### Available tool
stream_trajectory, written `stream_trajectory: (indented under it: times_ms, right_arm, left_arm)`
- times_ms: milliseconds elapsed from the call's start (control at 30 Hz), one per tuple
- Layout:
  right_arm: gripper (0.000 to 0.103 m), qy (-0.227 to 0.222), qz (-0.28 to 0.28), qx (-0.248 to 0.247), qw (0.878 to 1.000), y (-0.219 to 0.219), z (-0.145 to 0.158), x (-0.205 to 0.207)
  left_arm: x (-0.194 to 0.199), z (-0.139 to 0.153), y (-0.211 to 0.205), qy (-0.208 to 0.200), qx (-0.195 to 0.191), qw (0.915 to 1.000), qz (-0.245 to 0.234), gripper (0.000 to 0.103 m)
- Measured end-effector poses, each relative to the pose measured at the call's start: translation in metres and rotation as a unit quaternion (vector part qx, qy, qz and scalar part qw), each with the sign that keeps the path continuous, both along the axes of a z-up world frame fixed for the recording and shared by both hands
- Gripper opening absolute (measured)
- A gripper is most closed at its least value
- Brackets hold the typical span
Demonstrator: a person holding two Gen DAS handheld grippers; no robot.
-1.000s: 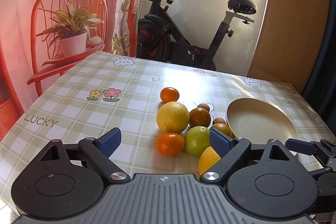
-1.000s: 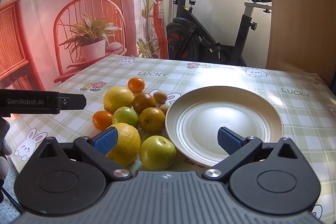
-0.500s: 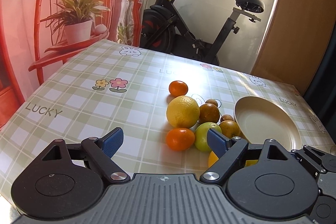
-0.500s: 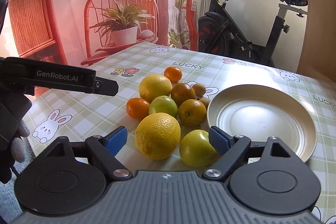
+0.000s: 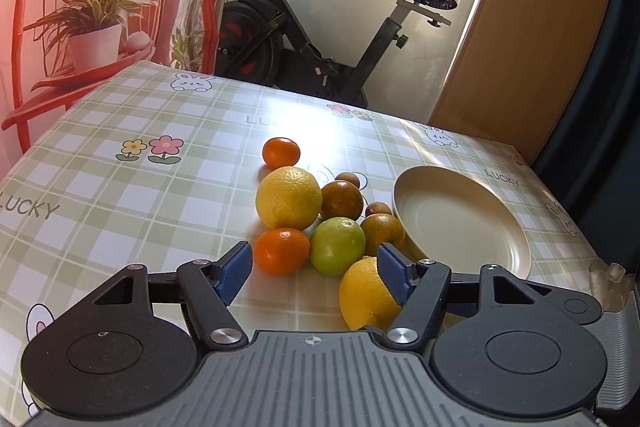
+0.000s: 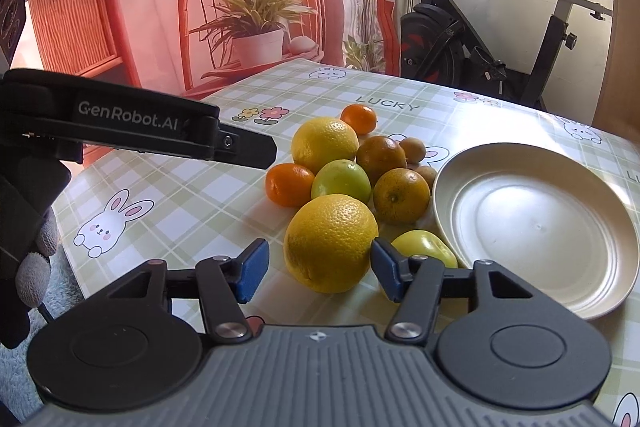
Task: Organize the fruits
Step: 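Close the left gripper around the large yellow orange, then carry the large yellow orange with the left gripper over the cream plate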
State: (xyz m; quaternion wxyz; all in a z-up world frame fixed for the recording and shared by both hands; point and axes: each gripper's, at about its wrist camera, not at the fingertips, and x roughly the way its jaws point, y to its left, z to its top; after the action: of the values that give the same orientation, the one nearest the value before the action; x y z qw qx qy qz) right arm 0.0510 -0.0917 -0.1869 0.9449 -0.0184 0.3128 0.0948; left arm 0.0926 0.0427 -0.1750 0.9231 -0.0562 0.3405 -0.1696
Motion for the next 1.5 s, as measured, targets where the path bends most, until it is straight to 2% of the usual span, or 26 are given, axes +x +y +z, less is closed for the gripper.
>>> stream_trajectory:
  times_ms: [333,433,500,900,1233,1333,1367,1500]
  right_arm:
    - [0.060,-0.016,0.025,0.012,0.999,0.002,0.003,-0.005]
    - [0.060,-0.018,0.030,0.015,0.999,0.004,0.003,-0.006]
    - [0.060,-0.015,0.032,0.016,0.999,0.004,0.002,-0.005]
    - [0.060,0.003,0.019,0.016,1.000,0.000,-0.005,0.004]
    - [0.063,0.015,0.026,0.006,1.000,0.009,-0.014,0.021]
    - [0.063,0.013,0.025,0.005,1.000,0.009,-0.015,0.020]
    - [0.063,0.013,0.025,0.006,1.000,0.009,-0.015,0.020]
    - [0.062,0.010,0.023,0.009,1.000,0.008,-0.015,0.017]
  left_arm:
    - [0.009,-0.021,-0.013,0.041,-0.013,0.9985,-0.035,0.071]
    - [0.013,-0.028,-0.012,0.054,-0.016,0.9978,-0.035,0.065]
    - [0.014,-0.030,-0.007,0.059,-0.030,0.9972,-0.035,0.064]
    - [0.014,-0.032,0.007,0.065,-0.061,0.9958,-0.020,0.064]
    - [0.015,-0.034,0.008,0.065,-0.065,0.9955,-0.021,0.064]
    - [0.016,-0.038,0.004,0.072,-0.064,0.9948,-0.034,0.060]
    - [0.016,-0.039,0.003,0.072,-0.066,0.9945,-0.038,0.055]
    - [0.013,-0.038,-0.001,0.068,-0.059,0.9951,-0.042,0.055]
